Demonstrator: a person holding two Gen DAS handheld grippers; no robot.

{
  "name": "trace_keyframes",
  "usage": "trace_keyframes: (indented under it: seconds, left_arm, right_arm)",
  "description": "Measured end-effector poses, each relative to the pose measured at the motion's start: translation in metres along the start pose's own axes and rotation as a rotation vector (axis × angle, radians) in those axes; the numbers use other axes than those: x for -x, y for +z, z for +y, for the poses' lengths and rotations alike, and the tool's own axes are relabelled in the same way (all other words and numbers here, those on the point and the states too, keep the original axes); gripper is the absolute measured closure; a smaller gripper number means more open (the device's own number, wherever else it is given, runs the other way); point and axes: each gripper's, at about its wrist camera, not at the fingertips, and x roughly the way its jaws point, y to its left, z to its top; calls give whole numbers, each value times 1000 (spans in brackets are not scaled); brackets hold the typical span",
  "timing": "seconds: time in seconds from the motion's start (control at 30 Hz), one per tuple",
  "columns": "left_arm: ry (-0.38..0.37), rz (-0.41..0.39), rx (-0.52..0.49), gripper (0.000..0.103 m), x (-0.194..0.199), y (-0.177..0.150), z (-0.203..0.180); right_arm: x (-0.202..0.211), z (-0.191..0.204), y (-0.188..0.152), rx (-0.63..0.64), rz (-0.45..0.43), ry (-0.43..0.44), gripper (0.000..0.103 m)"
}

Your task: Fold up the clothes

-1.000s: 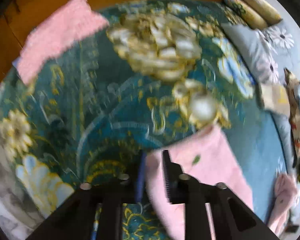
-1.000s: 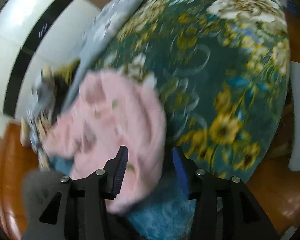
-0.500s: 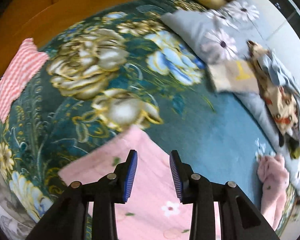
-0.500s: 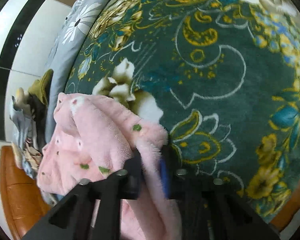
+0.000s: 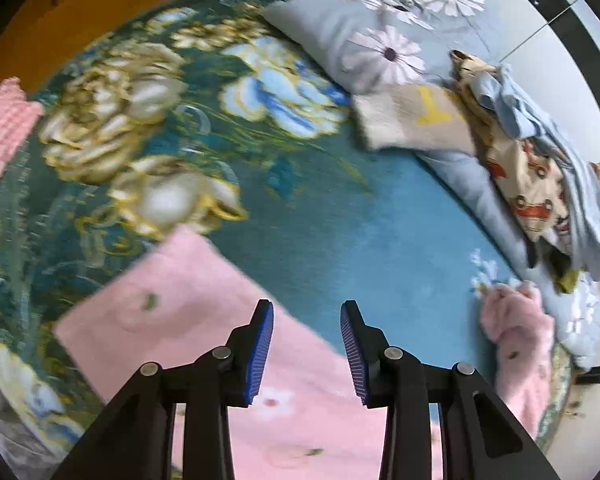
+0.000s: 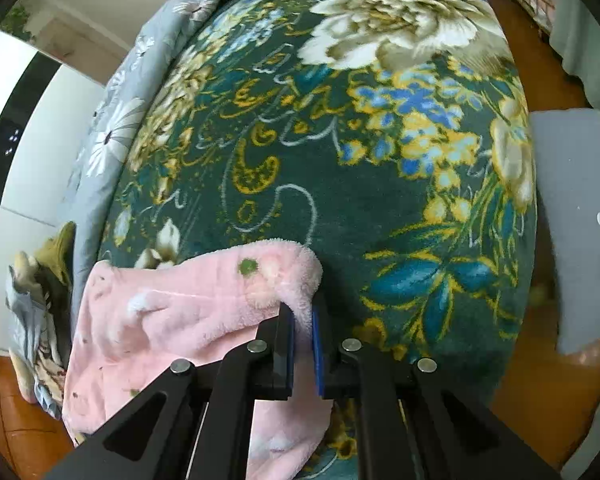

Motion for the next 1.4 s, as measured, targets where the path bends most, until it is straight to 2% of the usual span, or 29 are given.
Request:
trace_keyframes:
  seconds: [0.1, 0.2, 0.23, 0.3, 0.53, 0.63, 0.77, 0.8, 0.83, 0.87, 0.93, 1.03, 1.1, 1.2, 1.3, 1.4]
  left_arm:
    - [-81, 49, 7, 60, -19, 0, -28]
    - [-155, 94, -20, 56, -42, -2, -64]
    - [-172, 110, -48, 55, -52, -3, -80]
    - [-182, 128, -102, 54, -72, -5, -105]
    - [-215, 229, -317, 54, -149, -24, -194]
    - [-213, 255, -402, 54, -168, -36, -221]
    - [-241, 234, -432, 57, -176, -43, -244]
    - [-265, 240, -419, 65, -177, -42, -248]
    - [-277, 245, -407, 82, -180, -42, -251]
    - [-286, 249, -397, 90, -182, -42, -255]
    - [-291, 197, -400, 96, -175, -41, -262]
    - [-338, 111, -377, 97, -144, -32, -261]
    - [-380, 40, -342, 97, -110, -21, -252]
    - [-451, -123, -305, 97, -29, 2, -223]
    - [-484, -193, -324, 97, 19, 24, -206]
    - [-435, -199, -392, 97, 16, 40, -213]
  right_arm:
    - [7, 11, 4, 53, 8, -10, 89]
    - [25, 21, 6, 95, -26, -30, 69]
    - [34, 25, 6, 112, -51, -38, 67]
    - [44, 32, 7, 120, -63, -37, 67]
    - [54, 76, -11, 206, -23, -33, 67]
    - [51, 97, -23, 250, 8, -22, 67]
    - [45, 122, -40, 292, 37, -12, 67]
    - [42, 129, -43, 301, 45, -11, 67]
    - [40, 135, -46, 311, 53, -10, 67]
    - [37, 141, -48, 319, 59, -11, 67]
    - [32, 153, -50, 332, 73, -6, 67]
    - [29, 172, -52, 364, 80, 5, 67]
    - [31, 185, -52, 392, 74, 13, 67]
    - [33, 196, -53, 416, 66, 18, 67]
    - [32, 199, -55, 430, 72, 15, 67]
    - [24, 200, -59, 436, 92, 5, 67]
